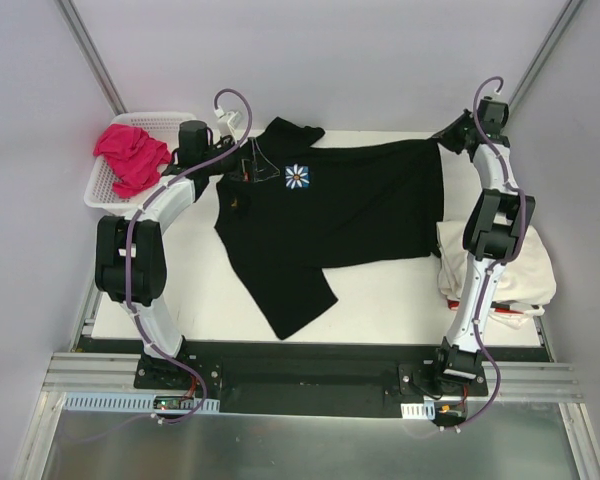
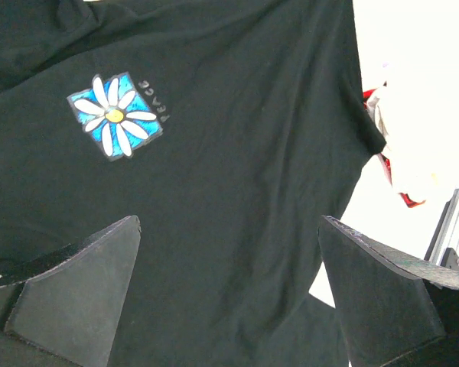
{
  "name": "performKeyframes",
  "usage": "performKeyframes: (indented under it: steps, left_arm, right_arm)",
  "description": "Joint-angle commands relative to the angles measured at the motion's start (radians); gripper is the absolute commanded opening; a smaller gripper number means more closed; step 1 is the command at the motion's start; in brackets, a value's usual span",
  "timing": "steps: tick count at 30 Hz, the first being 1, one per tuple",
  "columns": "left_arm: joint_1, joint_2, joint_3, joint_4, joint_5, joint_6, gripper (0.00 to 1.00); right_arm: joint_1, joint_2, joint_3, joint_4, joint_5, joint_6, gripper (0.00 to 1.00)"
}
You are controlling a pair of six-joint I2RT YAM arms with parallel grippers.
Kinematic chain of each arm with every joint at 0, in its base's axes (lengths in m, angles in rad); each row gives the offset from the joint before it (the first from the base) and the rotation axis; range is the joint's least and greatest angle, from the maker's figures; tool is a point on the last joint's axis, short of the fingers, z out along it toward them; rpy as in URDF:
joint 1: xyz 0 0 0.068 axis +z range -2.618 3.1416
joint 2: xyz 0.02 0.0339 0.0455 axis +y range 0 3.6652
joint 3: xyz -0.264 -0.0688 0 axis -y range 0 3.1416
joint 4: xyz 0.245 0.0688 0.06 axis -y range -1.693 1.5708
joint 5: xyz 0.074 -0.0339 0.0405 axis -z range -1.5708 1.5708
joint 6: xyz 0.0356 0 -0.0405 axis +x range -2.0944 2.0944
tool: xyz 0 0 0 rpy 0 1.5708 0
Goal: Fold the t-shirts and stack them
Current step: Flatten out the tshirt
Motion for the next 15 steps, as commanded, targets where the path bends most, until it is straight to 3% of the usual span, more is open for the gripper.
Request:
performKeyframes:
  steps: [1, 3, 5, 6, 9, 12, 15]
  left_arm:
    - [-0.009, -0.007, 0.013, 0.021, 0.033, 0.027, 0.99]
    - [-0.009, -0.009, 0.012, 0.016, 0.031, 0.032, 0.99]
    - [-0.009, -0.009, 0.013, 0.012, 0.033, 0.033, 0.99]
    - [-0.009, -0.009, 0.015, 0.010, 0.033, 0.033, 0.99]
    - [-0.009, -0.003, 0.018, 0.012, 0.042, 0.032, 0.99]
    - [-0.012, 0.008, 0.022, 0.012, 0.059, 0.026, 0.99]
    - [-0.024, 0.045, 0.044, 0.024, 0.059, 0.019, 0.99]
  right_arm:
    - [-0.029, 0.003, 0.074, -0.039, 0.078, -0.023, 0.01]
    - [-0.037, 0.006, 0.070, -0.023, 0.063, -0.019, 0.03]
    - [-0.039, 0.004, 0.053, 0.003, 0.057, -0.014, 0.13]
    - [-0.039, 0.003, 0.040, 0.010, 0.046, -0.016, 0.29]
    - [-0.039, -0.005, 0.020, 0.025, 0.037, -0.019, 0.49]
    - [-0.040, -0.028, -0.007, 0.027, 0.043, -0.034, 0.57]
    - [-0.045, -0.072, -0.053, 0.037, 0.046, -0.042, 0.59]
